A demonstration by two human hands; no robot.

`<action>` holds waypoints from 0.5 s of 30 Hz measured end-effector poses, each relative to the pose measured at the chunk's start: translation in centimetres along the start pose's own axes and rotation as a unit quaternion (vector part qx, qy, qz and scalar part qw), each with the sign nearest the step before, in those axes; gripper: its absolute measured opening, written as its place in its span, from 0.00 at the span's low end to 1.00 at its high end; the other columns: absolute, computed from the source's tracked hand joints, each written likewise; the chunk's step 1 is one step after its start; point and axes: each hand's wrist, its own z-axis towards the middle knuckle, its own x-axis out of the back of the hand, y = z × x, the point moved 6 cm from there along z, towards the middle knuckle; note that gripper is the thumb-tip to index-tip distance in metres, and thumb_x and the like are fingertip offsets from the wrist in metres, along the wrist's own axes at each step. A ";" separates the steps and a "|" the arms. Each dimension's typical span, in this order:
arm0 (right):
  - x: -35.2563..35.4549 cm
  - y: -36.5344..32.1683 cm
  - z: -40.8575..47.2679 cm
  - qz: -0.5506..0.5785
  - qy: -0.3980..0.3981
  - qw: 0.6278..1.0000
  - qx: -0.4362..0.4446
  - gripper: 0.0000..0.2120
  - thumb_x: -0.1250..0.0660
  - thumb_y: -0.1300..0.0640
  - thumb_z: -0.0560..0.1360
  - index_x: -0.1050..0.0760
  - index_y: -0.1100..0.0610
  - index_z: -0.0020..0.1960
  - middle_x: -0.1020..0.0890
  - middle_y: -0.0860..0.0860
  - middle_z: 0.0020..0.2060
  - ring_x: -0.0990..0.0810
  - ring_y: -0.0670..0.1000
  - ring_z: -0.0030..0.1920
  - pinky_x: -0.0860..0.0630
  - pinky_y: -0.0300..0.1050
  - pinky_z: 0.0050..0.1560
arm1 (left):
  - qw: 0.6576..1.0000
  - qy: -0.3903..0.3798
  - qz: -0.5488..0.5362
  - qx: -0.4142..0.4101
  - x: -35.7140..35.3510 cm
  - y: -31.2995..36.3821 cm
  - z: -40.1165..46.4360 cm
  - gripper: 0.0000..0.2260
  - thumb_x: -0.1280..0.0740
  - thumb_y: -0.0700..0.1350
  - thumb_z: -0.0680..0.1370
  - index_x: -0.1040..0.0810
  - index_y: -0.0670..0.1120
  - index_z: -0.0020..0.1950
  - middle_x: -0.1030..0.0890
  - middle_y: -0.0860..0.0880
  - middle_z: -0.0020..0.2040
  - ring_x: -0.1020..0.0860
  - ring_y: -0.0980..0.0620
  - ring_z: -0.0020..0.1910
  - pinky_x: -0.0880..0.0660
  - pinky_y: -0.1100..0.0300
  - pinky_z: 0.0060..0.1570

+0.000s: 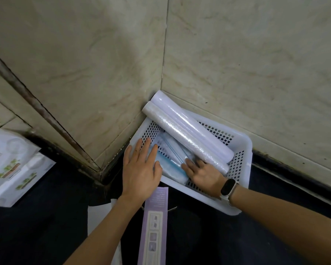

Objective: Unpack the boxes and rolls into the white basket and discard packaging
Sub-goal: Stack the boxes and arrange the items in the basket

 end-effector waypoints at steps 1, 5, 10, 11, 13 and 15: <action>0.3 -0.1 -0.2 0.018 -0.011 1.000 0.015 0.20 0.47 0.66 0.72 0.38 0.65 0.64 0.24 0.66 0.60 0.23 0.67 0.56 0.20 0.54 0.50 | 1.000 -0.001 -0.001 0.001 0.0 0.0 0.0 0.22 0.48 0.48 0.75 0.26 0.43 0.64 0.26 0.40 0.66 0.30 0.41 0.68 0.46 0.47 0.68; 0.8 1.3 -2.0 0.051 -0.113 0.991 0.045 0.28 0.46 0.70 0.75 0.48 0.59 0.73 0.44 0.57 0.74 0.41 0.61 0.72 0.42 0.51 0.73 | 1.000 0.001 -0.001 0.004 -0.2 0.0 0.0 0.22 0.48 0.48 0.75 0.26 0.43 0.64 0.26 0.41 0.66 0.29 0.42 0.67 0.47 0.48 0.69; 1.9 1.2 -1.5 0.046 0.068 0.996 -0.019 0.10 0.41 0.57 0.72 0.23 0.61 0.44 0.18 0.53 0.30 0.20 0.52 0.26 0.27 0.39 0.21 | 1.000 0.012 -0.006 0.008 -0.2 0.0 0.0 0.22 0.48 0.47 0.75 0.25 0.43 0.63 0.25 0.41 0.66 0.27 0.42 0.66 0.45 0.47 0.68; 1.8 1.2 -1.0 0.047 0.069 0.996 -0.036 0.11 0.41 0.54 0.72 0.23 0.60 0.41 0.21 0.51 0.25 0.22 0.50 0.22 0.31 0.37 0.17 | 1.000 0.015 -0.007 0.008 -0.2 0.0 0.0 0.22 0.48 0.47 0.75 0.25 0.43 0.63 0.25 0.41 0.66 0.27 0.42 0.66 0.45 0.47 0.68; 2.0 1.3 -0.1 0.017 0.058 0.996 -0.072 0.11 0.30 0.52 0.69 0.22 0.61 0.41 0.22 0.50 0.23 0.23 0.50 0.20 0.33 0.36 0.17 | 1.000 0.018 -0.007 0.006 -0.2 0.0 0.0 0.22 0.48 0.47 0.75 0.25 0.43 0.63 0.24 0.41 0.65 0.27 0.42 0.65 0.45 0.47 0.68; 2.0 1.2 0.5 0.056 -0.009 0.994 -0.095 0.17 0.34 0.52 0.74 0.26 0.65 0.53 0.19 0.55 0.34 0.18 0.55 0.31 0.28 0.42 0.27 | 1.000 0.022 -0.007 0.005 -0.2 0.0 0.0 0.22 0.48 0.47 0.75 0.25 0.43 0.63 0.24 0.42 0.65 0.26 0.43 0.65 0.45 0.47 0.68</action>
